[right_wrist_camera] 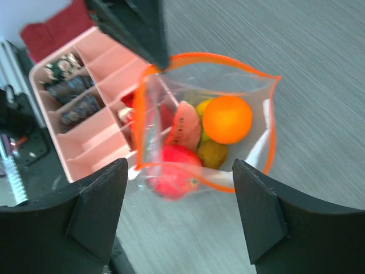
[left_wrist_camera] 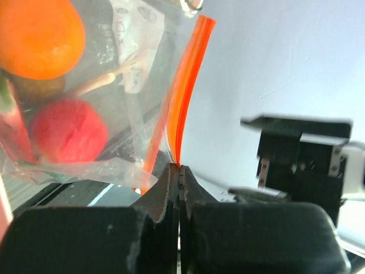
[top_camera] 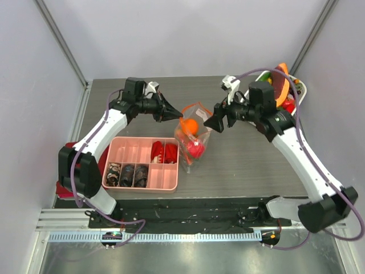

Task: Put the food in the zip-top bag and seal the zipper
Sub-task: Place the fake fruit in the zipper food storage bag, then adjust the zipper food storage bag at the center of the board.

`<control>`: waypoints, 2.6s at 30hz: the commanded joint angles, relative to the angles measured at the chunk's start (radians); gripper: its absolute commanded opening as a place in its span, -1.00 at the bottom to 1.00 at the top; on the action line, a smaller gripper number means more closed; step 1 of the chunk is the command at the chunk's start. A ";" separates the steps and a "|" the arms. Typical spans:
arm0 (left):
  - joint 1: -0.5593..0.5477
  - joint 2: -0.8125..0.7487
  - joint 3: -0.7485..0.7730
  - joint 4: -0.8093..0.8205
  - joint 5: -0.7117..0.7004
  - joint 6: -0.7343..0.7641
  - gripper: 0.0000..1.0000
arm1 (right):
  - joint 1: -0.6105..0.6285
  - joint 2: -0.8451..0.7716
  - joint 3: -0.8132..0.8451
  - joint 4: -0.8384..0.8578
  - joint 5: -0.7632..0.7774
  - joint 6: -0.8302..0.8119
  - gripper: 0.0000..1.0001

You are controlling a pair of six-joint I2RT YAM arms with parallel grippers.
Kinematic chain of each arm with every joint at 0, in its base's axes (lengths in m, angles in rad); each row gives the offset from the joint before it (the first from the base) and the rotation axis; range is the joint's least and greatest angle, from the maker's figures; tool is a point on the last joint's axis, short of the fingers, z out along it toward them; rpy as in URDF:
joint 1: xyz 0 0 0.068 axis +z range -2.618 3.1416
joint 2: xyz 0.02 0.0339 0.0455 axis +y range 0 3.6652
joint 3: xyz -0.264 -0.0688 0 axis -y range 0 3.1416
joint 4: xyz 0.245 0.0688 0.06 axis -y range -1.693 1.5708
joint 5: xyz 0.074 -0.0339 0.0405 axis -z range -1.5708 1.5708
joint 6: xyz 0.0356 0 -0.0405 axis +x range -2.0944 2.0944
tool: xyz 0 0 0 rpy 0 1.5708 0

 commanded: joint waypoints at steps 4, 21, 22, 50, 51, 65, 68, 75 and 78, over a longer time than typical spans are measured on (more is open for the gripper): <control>0.008 -0.085 -0.124 0.348 -0.067 -0.309 -1.00 | 0.032 -0.178 -0.261 0.218 0.018 0.279 0.51; 0.004 -0.127 -0.142 0.375 -0.181 -0.367 -0.99 | 0.271 -0.034 -0.211 0.262 0.460 0.429 0.39; 0.004 -0.127 -0.142 0.376 -0.171 -0.369 -0.99 | 0.273 -0.011 -0.200 0.241 0.505 0.431 0.36; 0.063 -0.142 -0.122 0.309 -0.075 -0.122 -0.38 | 0.238 -0.088 -0.070 0.101 0.388 -0.011 -0.98; 0.077 -0.145 -0.118 0.312 -0.064 -0.085 -0.21 | 0.227 -0.092 -0.053 0.081 0.353 -0.057 -0.98; 0.099 -0.570 -0.317 0.361 0.189 1.194 1.00 | 0.221 -0.209 -0.062 -0.269 0.193 -0.724 -0.98; 0.033 -0.599 -0.356 0.300 0.182 1.376 1.00 | 0.219 -0.230 -0.088 -0.267 0.193 -0.738 -0.98; -0.240 -0.651 -0.501 0.255 0.004 1.864 0.96 | 0.221 -0.313 -0.145 -0.266 0.179 -0.753 -0.98; -0.251 -0.592 -0.459 0.183 -0.007 2.057 0.70 | 0.219 -0.347 -0.174 -0.275 0.188 -0.761 -0.98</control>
